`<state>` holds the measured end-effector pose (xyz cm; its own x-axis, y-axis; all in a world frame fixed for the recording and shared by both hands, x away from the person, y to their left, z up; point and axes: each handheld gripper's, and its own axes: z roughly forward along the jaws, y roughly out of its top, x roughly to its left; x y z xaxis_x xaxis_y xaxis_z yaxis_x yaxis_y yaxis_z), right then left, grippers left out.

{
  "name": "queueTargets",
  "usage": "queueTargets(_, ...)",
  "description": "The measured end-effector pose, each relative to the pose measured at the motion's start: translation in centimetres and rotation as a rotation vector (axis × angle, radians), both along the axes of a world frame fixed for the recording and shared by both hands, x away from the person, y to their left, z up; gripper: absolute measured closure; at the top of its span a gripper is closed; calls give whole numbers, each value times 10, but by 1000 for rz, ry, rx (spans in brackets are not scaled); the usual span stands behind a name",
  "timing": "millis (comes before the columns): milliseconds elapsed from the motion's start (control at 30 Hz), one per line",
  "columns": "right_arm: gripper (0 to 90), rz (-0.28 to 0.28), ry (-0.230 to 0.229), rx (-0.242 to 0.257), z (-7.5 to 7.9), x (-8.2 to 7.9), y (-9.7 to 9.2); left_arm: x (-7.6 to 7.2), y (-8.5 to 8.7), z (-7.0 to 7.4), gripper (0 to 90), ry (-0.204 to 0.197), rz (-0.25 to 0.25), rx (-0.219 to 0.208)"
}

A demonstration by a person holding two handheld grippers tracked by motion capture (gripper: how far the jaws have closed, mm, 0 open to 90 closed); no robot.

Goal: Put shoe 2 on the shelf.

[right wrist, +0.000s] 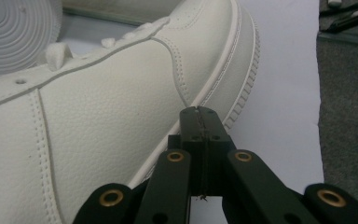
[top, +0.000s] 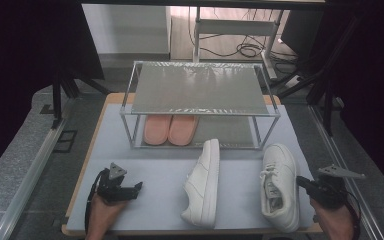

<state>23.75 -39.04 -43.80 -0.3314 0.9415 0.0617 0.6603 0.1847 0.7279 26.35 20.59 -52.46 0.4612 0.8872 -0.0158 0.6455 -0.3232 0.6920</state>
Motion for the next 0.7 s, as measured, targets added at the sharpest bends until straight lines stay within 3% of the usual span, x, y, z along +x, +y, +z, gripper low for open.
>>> queueTargets(233,900,-51,34,24,-17,-1,-18,0,0,0,133,-1,0,1)
queueTargets(533,900,-80,64,8,-30,1,-25,0,0,0,133,-1,0,0)
queueTargets(700,900,-68,88,31,-42,7,-24,0,0,0,134,-2,0,1)
